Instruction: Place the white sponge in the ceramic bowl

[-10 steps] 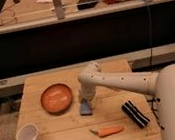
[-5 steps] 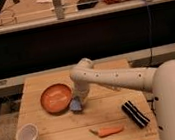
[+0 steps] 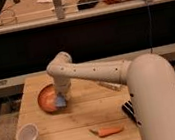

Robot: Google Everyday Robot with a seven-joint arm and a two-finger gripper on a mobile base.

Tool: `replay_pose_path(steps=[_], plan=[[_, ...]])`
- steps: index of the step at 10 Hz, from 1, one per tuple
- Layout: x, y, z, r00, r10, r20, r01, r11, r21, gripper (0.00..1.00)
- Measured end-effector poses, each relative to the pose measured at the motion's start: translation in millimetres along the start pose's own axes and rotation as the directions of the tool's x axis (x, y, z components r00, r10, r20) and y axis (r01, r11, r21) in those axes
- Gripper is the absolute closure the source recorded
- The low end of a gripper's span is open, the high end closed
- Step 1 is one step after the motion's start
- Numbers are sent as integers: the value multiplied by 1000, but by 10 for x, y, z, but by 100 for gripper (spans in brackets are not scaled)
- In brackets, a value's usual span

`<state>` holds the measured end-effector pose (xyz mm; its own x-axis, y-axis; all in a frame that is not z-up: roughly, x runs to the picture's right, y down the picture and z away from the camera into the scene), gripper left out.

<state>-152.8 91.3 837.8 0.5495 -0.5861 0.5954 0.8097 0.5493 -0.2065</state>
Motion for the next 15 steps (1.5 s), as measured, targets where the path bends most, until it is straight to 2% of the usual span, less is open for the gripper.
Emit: replay_pose_path(steps=[4,15], plan=[[142,-154,-19,1000,8,-4,-8,1000,11,100],[184,-301,109,1000,-1,-12,1,1000,26,100]])
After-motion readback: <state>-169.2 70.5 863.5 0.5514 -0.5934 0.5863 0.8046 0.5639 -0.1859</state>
